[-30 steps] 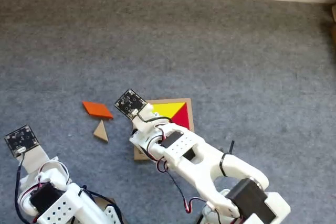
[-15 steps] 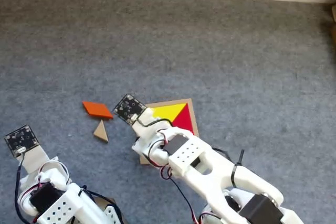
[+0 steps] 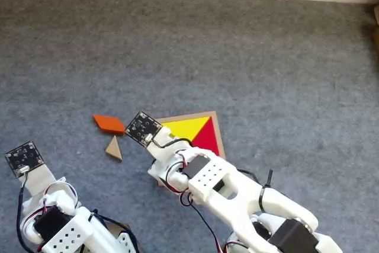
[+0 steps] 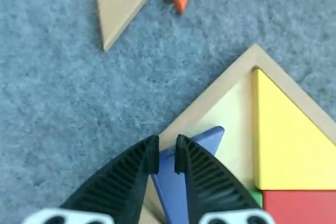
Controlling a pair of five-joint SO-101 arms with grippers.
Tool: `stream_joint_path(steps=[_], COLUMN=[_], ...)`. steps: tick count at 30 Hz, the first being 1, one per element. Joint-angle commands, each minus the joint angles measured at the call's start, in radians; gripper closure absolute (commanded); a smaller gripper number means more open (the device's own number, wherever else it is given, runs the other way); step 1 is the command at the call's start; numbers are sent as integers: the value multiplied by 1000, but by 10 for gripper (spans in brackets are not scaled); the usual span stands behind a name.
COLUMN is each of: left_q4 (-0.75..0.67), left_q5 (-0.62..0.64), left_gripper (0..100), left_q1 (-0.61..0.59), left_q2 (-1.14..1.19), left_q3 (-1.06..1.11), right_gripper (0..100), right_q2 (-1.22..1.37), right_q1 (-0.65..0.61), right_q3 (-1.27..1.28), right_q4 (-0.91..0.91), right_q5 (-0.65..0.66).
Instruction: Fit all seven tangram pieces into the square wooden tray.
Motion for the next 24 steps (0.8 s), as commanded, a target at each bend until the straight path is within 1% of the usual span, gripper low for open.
stream_joint_path(steps=[1, 5, 7, 8, 12, 16, 24], left_q4=[0, 0, 0, 0, 0, 0, 0], left_q5=[5, 5, 5, 5, 5, 5, 5], left_gripper=[909, 909, 909, 909, 909, 909, 909], left_q1=[-13, -13, -13, -13, -13, -13, -13], left_q2=[-36, -36, -36, -36, -36, -36, -36], left_q3=[19, 19, 19, 19, 19, 19, 19], right_gripper=[936, 936, 936, 936, 936, 936, 936], right_q2=[16, -41, -73, -82, -116, -154, -311], right_q1=[-8, -8, -7, -7, -5, 18, 97], right_q3=[7, -1, -2, -2, 1, -1, 8], right_q4=[35, 220, 259, 269, 302, 305, 303], right_q5=[11, 12, 12, 15, 117, 115, 115])
